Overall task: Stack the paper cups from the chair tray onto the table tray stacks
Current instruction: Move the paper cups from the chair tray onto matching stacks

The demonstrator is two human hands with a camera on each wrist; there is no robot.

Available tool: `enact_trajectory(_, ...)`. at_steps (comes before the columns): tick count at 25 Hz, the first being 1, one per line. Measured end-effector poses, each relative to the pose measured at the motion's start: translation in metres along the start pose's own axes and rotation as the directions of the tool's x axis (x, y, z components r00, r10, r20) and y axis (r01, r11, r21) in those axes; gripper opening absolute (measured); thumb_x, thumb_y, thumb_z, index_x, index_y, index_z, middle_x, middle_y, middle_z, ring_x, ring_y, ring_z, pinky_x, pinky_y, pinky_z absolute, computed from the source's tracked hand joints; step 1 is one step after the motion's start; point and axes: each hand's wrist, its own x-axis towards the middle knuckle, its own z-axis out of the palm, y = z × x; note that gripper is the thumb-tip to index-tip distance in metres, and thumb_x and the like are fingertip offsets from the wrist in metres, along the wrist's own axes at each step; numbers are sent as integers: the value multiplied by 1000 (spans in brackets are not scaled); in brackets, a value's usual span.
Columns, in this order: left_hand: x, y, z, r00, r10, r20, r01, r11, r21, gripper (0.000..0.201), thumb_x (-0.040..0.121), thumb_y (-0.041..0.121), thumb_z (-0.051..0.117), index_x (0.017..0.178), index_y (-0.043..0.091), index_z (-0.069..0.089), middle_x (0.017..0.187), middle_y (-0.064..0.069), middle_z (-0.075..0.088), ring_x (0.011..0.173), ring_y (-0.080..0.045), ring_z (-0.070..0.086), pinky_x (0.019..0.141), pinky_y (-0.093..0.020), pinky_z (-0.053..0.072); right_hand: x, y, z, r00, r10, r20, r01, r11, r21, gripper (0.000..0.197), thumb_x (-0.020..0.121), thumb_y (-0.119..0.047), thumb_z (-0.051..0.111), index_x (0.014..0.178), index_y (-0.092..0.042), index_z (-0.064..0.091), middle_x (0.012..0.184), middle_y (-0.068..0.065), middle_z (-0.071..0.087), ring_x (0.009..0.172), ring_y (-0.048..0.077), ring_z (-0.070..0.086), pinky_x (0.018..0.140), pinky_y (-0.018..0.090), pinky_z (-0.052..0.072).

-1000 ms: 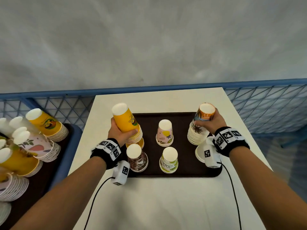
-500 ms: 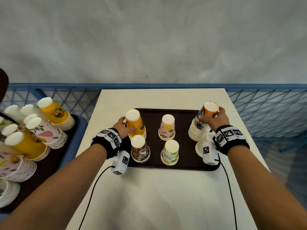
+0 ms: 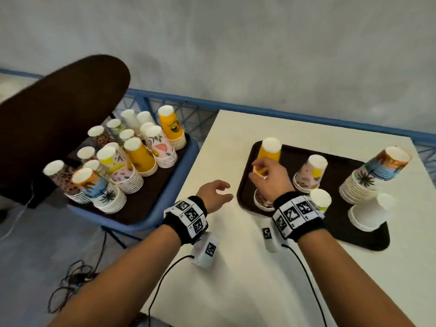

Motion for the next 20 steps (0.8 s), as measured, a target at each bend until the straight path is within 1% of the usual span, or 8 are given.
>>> enact_trajectory(2,-14,-33,-36,991,3,-133,4,999,50,34,83,20,64,116,13,60,126,-7,57,108,-27,59,85,-26,43,3,-16,54,984,-21,175,26,999,-25,26,82,-13,62,107,-10,60,94,-1,53,81,16,50,79,28,44)
enact_trajectory(4,-28,-69,-81,938,67,-340,-27,992,122,34,81,16,66,114,10,61,123,-12,57,110,-30,57,92,-29,42,6,-31,100,956,-13,292,23,999,-32,25,82,-14,62,107,-11,60,94,-2,52,78,16,49,75,23,40)
enact_trajectory(6,-40,-103,-126,803,137,-581,-29,981,191,39,77,12,69,114,4,58,124,-20,52,116,-36,51,99,-36,39,10,-46,139,933,-17,360,27,999,-23,24,82,-12,62,106,-9,61,93,-2,53,76,17,48,73,20,36)
enact_trajectory(8,-47,-130,-160,663,114,-740,53,979,198,54,73,14,72,121,1,51,129,-25,44,122,-41,42,104,-43,34,14,-60,168,922,-41,384,49,999,-9,24,81,-9,63,105,-5,61,93,3,55,76,16,47,74,18,35)
enact_trajectory(10,-47,-150,-190,609,-9,-793,133,987,91,70,71,17,75,130,2,42,134,-24,38,126,-39,35,108,-44,29,22,-76,197,911,-63,408,65,998,10,24,81,-6,63,104,-2,61,98,12,62,80,14,48,74,15,33)
enact_trajectory(13,-28,-182,-222,596,-99,-797,112,993,-39,84,67,24,79,135,5,34,137,-20,38,130,-34,34,110,-45,31,35,-105,234,895,-99,434,96,995,29,31,80,-10,65,110,-2,59,110,15,63,91,15,54,78,14,35)
enact_trajectory(16,-9,-198,-234,659,-201,-725,39,971,-234,91,67,25,80,140,13,28,137,-9,45,128,-24,43,108,-36,35,49,-134,264,903,-126,412,108,992,67,47,80,-15,68,123,-6,51,122,13,58,108,22,55,96,30,42)
enact_trajectory(20,12,-217,-232,736,-318,-597,47,904,-424,77,69,21,79,134,12,38,129,-9,56,122,-24,52,98,-30,41,73,-167,297,891,-178,417,112,978,177,65,74,-11,72,131,-7,41,129,8,53,119,21,50,102,29,39)
